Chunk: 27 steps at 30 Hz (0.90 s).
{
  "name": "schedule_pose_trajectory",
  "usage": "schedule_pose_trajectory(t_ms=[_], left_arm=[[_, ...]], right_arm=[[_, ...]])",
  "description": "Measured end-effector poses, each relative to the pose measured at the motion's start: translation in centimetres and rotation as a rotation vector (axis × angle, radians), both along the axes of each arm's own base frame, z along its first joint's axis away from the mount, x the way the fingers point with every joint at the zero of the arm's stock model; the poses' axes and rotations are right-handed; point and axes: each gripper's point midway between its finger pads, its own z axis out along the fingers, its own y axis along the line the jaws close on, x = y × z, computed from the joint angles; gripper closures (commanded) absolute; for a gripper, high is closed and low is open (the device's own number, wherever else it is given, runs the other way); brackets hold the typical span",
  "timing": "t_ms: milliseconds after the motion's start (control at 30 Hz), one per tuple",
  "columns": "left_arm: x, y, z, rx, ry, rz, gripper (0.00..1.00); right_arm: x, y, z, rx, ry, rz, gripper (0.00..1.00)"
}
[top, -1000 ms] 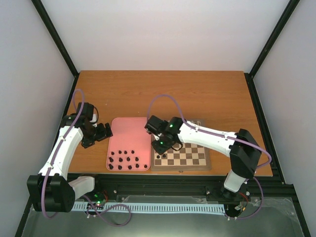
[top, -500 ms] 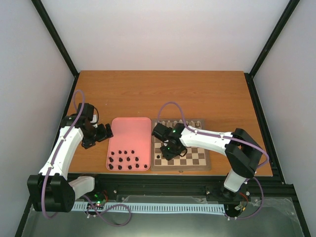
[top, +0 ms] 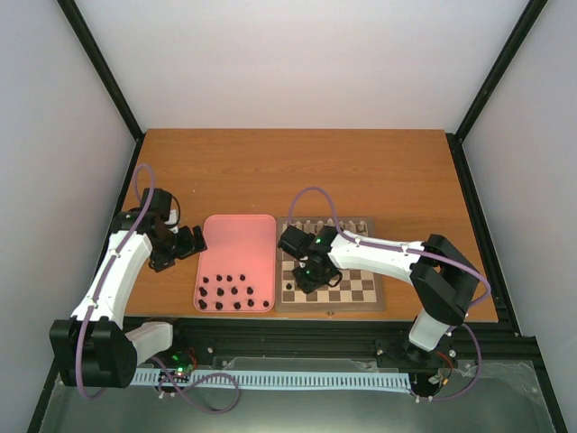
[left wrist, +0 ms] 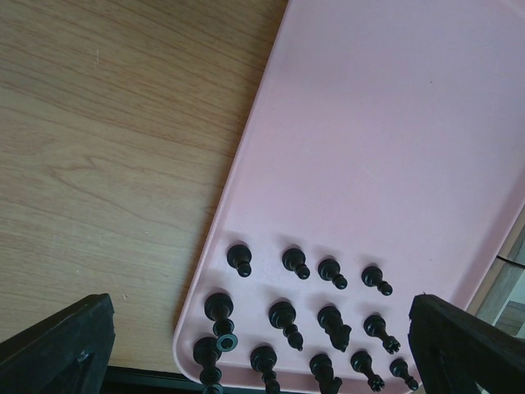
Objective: Set up the chess pieces on the board
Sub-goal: Place the chess piece on the chessboard.
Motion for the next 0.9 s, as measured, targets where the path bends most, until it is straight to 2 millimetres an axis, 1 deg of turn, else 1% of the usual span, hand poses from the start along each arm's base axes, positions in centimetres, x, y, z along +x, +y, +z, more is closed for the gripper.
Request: schedule_pose_trajectory(t_ms=[200,500,567,633,833,900], left_arm=[[0.0,0.0,0.0,0.0,0.0,0.0,0.0],[0.0,0.0,0.0,0.0,0.0,0.0,0.0],[0.0,0.0,0.0,0.0,0.0,0.0,0.0],[0.0,0.0,0.0,0.0,0.0,0.0,0.0],[-0.01,0.0,-0.01,0.0,0.0,0.0,0.0],[0.0,0.0,0.0,0.0,0.0,0.0,0.0]], right_arm=[[-0.01,0.0,0.0,0.0,0.0,0.0,0.91],[-0.15,-0.12,-0.19,-0.002,0.006,0.0,0.85],[-0.14,-0.1,-0.19,-0.002,0.006,0.0,0.83],[-0.16,-0.11,-0.2,-0.002,0.006,0.001,0.78],[-0.25,-0.26,-0.34,-0.006,0.01,-0.001,0.76],[-0.25,-0.27,-0.34,-0.007,0.009,-0.001,0.71]])
